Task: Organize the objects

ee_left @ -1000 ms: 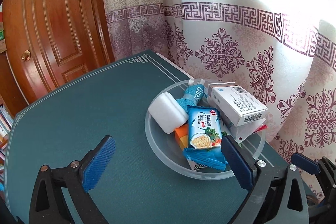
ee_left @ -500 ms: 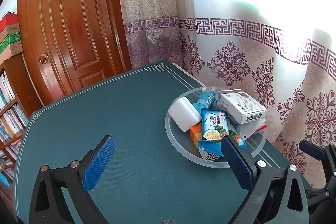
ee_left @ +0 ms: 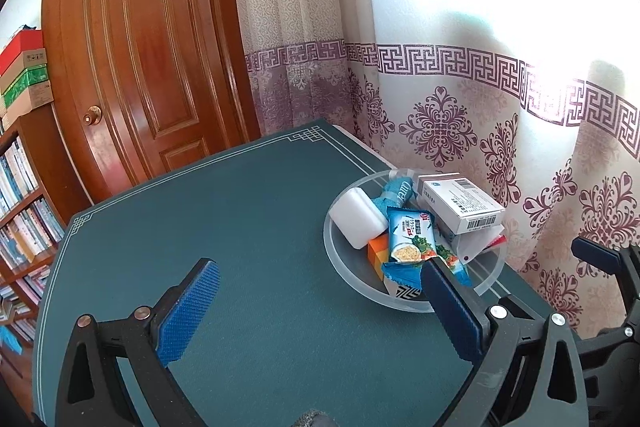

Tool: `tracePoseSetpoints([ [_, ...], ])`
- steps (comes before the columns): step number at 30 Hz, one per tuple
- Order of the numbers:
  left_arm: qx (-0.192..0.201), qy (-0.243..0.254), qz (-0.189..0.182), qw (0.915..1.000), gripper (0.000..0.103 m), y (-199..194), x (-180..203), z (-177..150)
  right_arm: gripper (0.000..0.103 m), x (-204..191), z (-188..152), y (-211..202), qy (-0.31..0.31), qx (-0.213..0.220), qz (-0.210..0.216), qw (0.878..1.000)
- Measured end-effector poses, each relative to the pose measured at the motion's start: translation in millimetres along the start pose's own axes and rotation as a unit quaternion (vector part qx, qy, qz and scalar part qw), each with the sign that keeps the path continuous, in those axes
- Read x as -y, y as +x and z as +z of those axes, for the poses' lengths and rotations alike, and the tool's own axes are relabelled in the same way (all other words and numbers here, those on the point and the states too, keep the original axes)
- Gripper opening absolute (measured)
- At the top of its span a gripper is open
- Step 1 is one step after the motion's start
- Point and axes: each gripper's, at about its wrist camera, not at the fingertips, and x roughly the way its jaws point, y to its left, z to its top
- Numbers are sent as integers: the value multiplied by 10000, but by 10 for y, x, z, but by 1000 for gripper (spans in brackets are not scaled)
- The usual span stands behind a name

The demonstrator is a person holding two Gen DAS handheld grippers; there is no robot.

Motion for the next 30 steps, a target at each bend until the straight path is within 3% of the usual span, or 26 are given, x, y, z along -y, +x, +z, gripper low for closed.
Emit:
tracePoseSetpoints([
  [30, -146, 156, -35, 9998, 103, 21, 102, -47, 103, 5, -21, 33, -116, -53, -69, 9999],
])
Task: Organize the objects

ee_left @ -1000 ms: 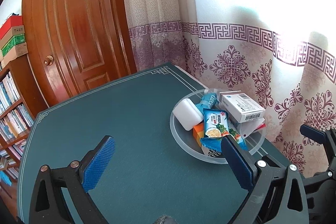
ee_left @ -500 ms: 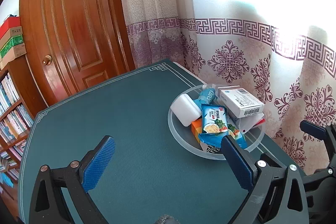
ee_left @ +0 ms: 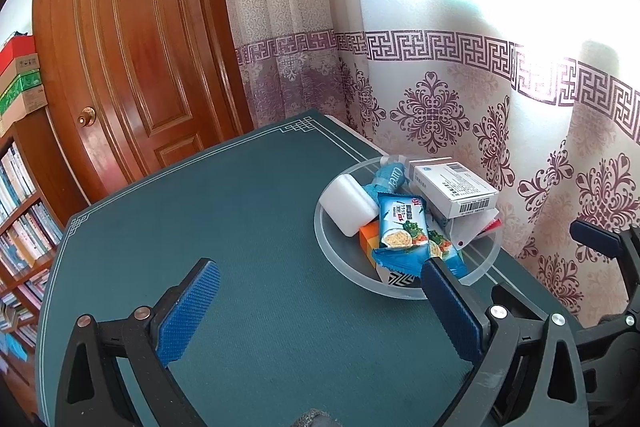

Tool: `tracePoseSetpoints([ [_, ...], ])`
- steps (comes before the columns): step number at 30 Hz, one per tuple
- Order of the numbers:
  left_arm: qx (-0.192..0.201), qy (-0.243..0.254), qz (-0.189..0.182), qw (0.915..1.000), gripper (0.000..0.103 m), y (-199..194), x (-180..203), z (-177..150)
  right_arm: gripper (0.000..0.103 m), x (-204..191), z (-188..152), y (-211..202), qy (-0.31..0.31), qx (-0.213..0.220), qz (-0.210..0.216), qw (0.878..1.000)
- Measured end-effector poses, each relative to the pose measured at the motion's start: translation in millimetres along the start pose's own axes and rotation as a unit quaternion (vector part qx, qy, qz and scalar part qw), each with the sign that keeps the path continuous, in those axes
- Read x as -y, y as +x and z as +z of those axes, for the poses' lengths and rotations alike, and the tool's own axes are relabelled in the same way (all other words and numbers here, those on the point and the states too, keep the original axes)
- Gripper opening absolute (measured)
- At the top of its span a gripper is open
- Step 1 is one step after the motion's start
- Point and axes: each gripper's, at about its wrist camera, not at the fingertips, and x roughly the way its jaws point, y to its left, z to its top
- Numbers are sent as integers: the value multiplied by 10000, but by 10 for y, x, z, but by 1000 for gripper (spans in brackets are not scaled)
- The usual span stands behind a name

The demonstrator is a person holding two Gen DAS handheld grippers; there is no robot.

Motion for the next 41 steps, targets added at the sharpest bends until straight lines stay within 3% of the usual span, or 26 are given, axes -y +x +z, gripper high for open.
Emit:
tracePoseSetpoints([
  [41, -2, -12, -73, 10000, 103, -5, 5, -20, 103, -62, -43, 38, -104, -43, 33, 9999],
])
